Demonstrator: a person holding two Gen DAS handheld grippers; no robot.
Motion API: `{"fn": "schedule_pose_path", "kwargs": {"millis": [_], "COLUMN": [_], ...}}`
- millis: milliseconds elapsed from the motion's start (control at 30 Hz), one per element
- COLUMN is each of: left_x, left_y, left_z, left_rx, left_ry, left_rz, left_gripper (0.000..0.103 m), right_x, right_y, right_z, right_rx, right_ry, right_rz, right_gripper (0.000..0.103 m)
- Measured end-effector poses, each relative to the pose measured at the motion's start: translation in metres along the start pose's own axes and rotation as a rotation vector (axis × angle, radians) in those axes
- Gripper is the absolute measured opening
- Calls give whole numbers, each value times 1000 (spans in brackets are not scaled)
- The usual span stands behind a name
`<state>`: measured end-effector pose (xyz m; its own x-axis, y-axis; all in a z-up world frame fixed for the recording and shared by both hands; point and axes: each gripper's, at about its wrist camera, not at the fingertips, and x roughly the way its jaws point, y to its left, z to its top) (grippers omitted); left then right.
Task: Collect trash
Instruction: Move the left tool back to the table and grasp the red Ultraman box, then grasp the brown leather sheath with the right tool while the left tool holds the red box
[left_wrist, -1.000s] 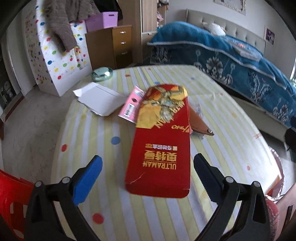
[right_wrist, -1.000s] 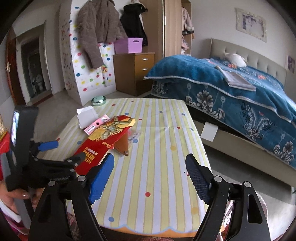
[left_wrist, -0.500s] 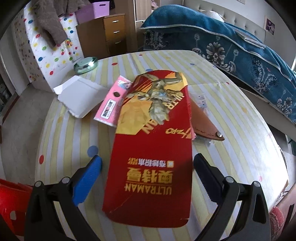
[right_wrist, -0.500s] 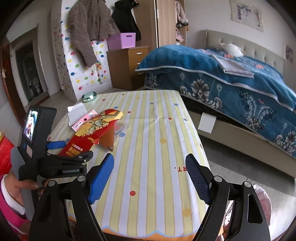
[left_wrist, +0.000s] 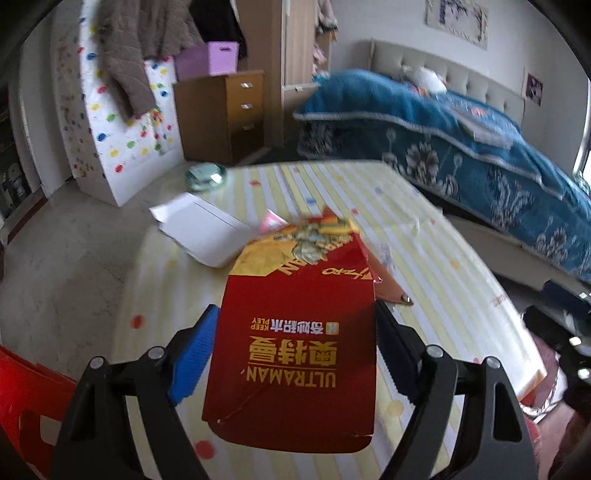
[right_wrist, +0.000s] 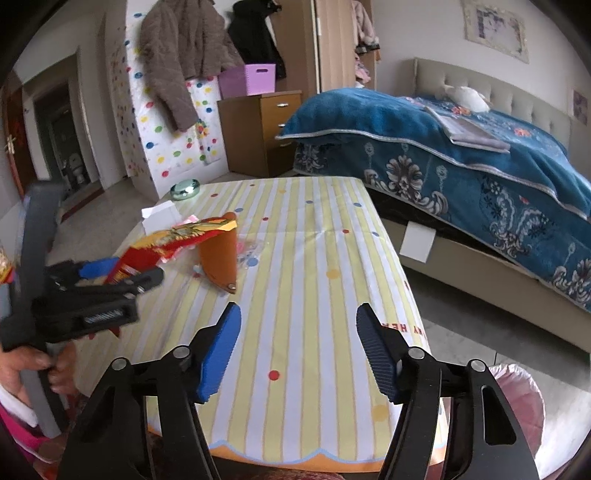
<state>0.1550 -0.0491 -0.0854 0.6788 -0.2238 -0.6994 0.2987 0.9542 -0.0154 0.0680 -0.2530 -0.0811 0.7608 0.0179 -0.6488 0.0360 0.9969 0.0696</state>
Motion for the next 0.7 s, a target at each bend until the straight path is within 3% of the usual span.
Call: {"fn": "schedule_pose_path", "kwargs": {"millis": [200, 267, 333, 700], "left_x": [-26, -27, -26, 2], "left_y": [23, 30, 36, 51], "left_z": [9, 12, 14, 35], "left_rx": [-35, -48, -60, -59], "left_ry": [-75, -85, -90, -105], "left_rz": [58, 65, 73, 122], "left_gripper": [79, 79, 79, 79], "right_x": [13, 19, 30, 95], "right_y": [23, 31, 41, 76], "right_z": [12, 17, 23, 45], "right_rx": [-55, -74, -113, -186], "right_ry": [6, 13, 25, 137], "right_rz": [54, 70, 83, 108], "right_gripper": [62, 57, 53, 54]}}
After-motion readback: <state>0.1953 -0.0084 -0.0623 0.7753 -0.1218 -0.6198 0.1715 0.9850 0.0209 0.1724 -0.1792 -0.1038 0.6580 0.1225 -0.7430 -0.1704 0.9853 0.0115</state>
